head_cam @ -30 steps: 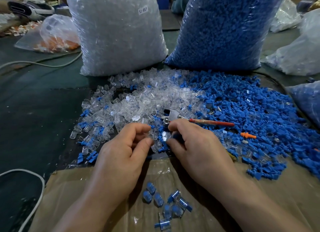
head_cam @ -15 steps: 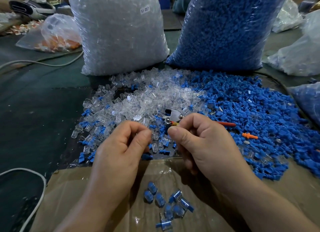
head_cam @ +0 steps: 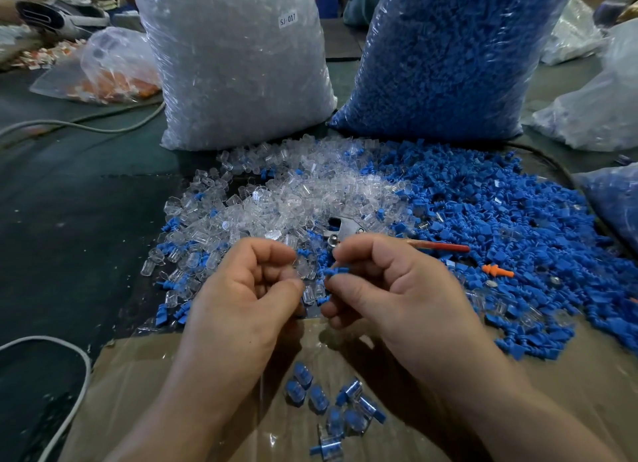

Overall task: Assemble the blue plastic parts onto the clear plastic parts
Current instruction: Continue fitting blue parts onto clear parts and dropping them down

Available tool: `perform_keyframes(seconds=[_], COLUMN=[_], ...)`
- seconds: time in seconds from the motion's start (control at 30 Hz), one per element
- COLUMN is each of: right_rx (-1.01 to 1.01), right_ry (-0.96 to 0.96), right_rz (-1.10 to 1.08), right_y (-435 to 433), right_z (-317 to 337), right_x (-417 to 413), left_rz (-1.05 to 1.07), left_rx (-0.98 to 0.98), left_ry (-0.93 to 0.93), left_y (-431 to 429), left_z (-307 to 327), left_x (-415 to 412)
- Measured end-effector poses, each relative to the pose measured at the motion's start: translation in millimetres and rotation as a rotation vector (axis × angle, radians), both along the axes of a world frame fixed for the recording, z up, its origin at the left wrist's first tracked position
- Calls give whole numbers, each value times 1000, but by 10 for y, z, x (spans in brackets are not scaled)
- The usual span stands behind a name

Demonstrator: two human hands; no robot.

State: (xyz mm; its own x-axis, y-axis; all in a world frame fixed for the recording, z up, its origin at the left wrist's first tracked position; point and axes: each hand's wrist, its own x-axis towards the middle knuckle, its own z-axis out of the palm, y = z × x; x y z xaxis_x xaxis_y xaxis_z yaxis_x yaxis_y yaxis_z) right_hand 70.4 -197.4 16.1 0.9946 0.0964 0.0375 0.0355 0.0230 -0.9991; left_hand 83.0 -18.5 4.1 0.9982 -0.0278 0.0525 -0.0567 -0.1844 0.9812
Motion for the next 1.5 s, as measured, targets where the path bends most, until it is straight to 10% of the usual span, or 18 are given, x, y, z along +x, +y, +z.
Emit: perform_keyframes(seconds=[0.3,0.73,1.13,1.5], right_rx=[-685,-898,-1504,-1542], right_ry=[-463,-596,-103,-114], right_rz=[-84,-92,-148,-176], right_y=[22,59,-340,-395], right_z=[89,122,99,151], right_x=[-62,-99,60,154], left_rz=[-27,-176,-52,-37], left_rx=[-84,-392,-320,-370], left_ry=[95,281,220,231], left_y=[-80,-66,-6,-18], left_z=[54,134,87,189], left_x=[-25,-60,-4,-3])
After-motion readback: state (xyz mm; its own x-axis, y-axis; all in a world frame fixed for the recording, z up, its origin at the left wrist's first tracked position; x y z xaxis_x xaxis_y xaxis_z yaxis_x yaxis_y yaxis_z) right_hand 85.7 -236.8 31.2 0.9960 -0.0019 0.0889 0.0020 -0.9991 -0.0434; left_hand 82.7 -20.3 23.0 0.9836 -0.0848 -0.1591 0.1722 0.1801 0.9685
